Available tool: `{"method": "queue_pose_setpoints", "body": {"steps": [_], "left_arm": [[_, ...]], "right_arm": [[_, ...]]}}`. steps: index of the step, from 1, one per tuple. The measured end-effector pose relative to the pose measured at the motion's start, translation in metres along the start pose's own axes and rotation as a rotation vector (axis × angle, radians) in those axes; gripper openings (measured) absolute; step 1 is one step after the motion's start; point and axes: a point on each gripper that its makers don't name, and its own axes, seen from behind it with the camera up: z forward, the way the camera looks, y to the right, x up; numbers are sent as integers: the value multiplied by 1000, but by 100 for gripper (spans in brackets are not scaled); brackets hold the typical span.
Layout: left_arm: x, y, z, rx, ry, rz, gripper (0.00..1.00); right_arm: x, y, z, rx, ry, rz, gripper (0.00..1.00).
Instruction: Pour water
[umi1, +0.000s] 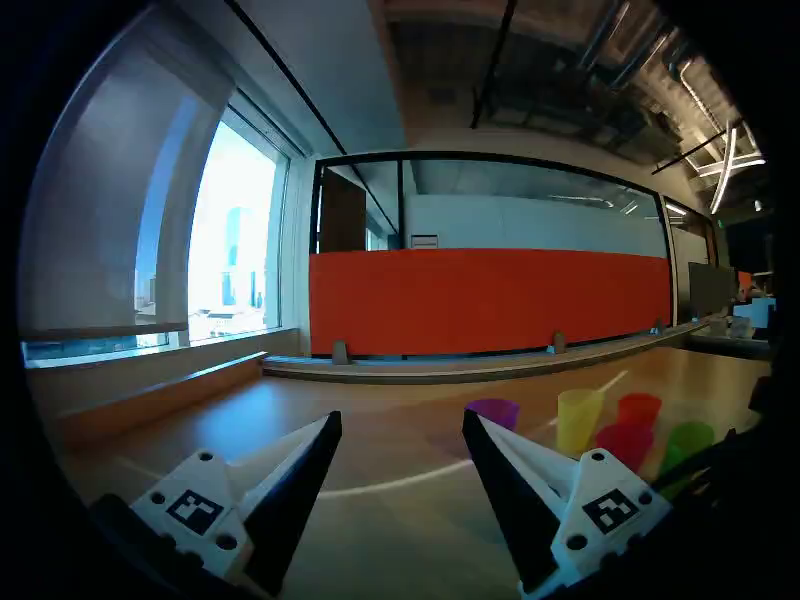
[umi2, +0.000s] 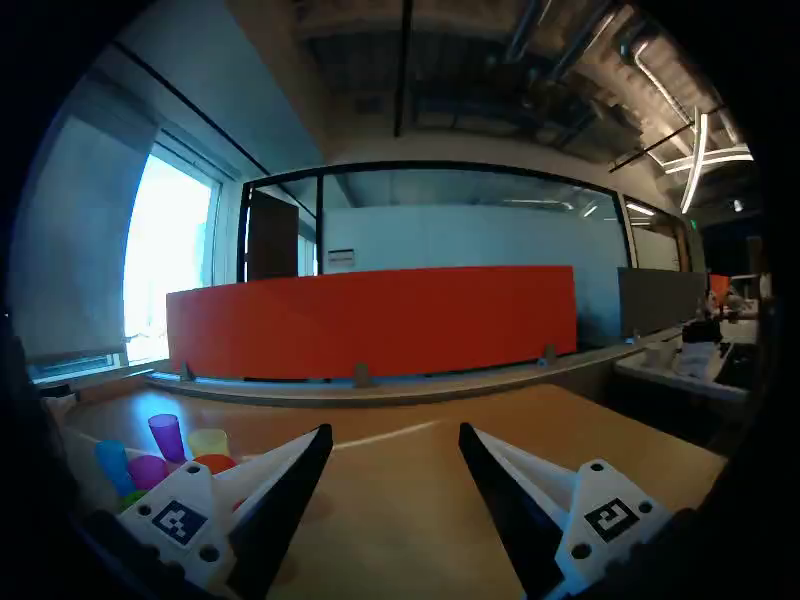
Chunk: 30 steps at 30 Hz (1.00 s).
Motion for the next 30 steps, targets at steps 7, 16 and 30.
{"method": "queue_pose_setpoints", "body": {"steps": [7,16,30], "left_arm": [[-7,6,1,-5,-10,-7,89],[-13,15,4,-13,-18,0,89],[-19,19,5,-24,-37,-10,89]], "right_arm": [[1,2,-1,-3,2,-3,98],[1,7,-3,-8,5,0,98],[-1,9,-4,-4,8,6,98]]}}
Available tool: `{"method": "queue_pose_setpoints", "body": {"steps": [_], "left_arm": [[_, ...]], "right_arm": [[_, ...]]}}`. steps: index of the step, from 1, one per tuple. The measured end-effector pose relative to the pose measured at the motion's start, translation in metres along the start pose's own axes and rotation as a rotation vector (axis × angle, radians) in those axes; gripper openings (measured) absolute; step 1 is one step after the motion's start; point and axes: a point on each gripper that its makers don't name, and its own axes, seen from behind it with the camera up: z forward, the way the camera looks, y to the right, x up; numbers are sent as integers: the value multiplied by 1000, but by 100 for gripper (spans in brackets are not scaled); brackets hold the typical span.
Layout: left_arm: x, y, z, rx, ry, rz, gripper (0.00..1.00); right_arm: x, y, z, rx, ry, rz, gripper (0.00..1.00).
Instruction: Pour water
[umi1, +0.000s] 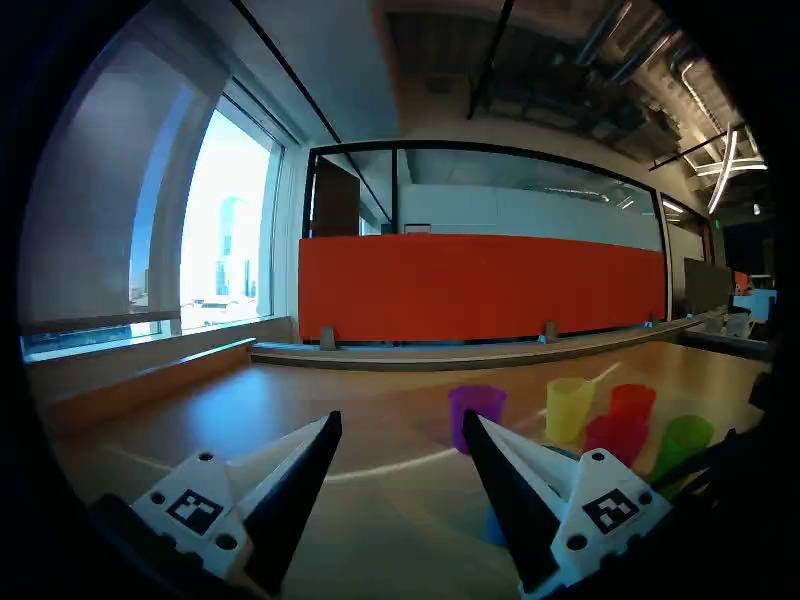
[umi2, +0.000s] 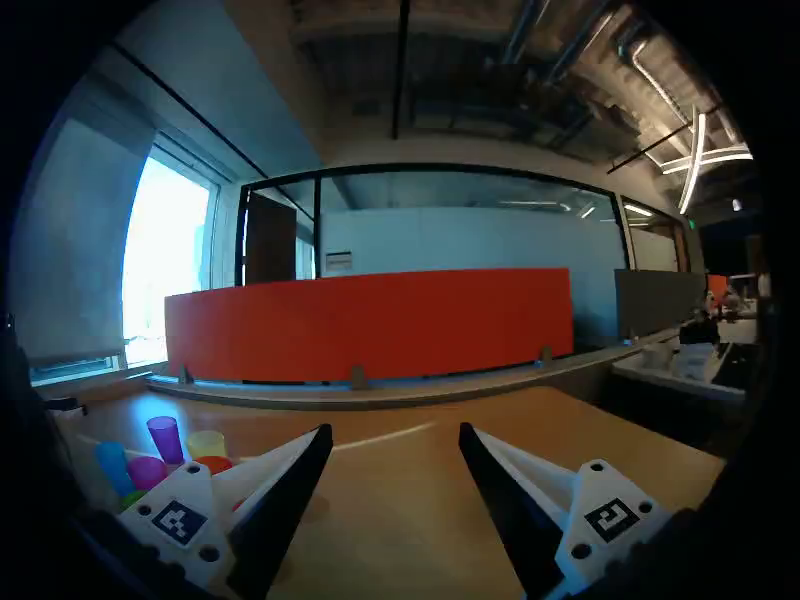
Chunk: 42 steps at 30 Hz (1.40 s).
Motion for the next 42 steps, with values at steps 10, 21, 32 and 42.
{"method": "queue_pose_setpoints", "body": {"steps": [10,21,32,42], "left_arm": [[-1,0,1,-2,-3,1,90],[-1,0,1,-2,-4,2,90],[-1,0,1,-2,-4,2,90],[-1,1,1,-2,-3,1,90]], "right_arm": [[3,3,-4,-2,0,-10,98],[14,7,-5,-12,29,-96,98],[4,4,1,-18,44,-121,98],[-18,6,8,-10,44,-84,99]]}}
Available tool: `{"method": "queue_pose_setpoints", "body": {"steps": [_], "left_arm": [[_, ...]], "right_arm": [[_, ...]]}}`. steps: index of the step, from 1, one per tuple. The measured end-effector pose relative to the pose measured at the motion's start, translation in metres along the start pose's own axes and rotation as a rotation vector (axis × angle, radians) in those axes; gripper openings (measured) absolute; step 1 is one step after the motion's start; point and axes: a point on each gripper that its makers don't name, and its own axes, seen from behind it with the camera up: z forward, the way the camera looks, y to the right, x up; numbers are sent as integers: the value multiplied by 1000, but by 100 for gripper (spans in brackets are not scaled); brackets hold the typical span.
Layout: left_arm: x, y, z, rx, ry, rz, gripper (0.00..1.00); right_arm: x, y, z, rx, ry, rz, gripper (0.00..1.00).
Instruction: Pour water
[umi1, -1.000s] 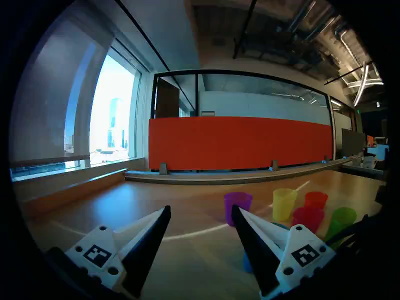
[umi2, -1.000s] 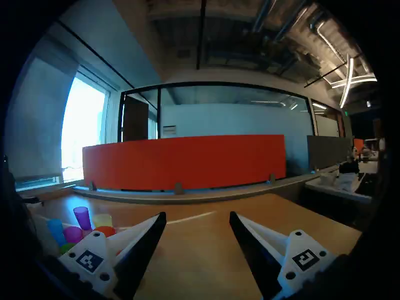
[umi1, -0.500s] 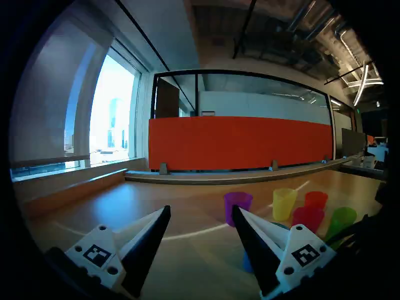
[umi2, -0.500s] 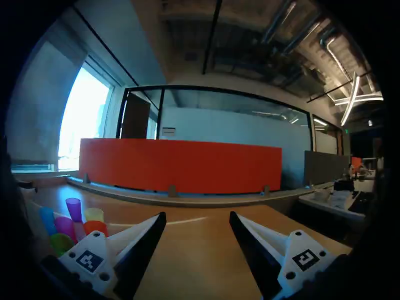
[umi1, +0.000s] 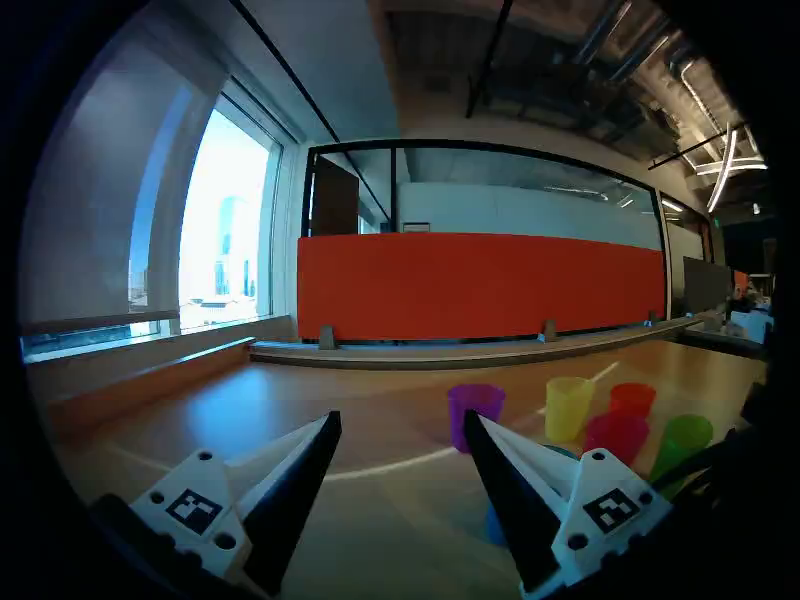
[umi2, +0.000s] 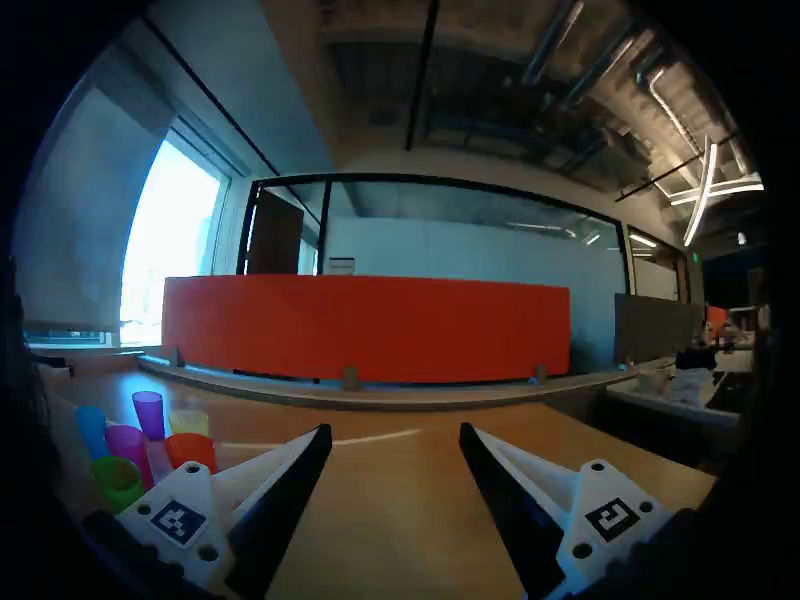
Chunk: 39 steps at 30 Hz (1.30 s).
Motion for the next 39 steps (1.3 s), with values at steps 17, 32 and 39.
{"method": "queue_pose_setpoints", "body": {"steps": [17,32,39], "left_arm": [[0,0,0,0,0,0,90],[0,0,0,0,0,0,90],[0,0,0,0,0,0,90]], "right_arm": [[-27,-3,6,-2,-41,37,99],[-37,-2,7,-7,-72,22,99],[-36,-3,7,-4,-72,21,99]]}}
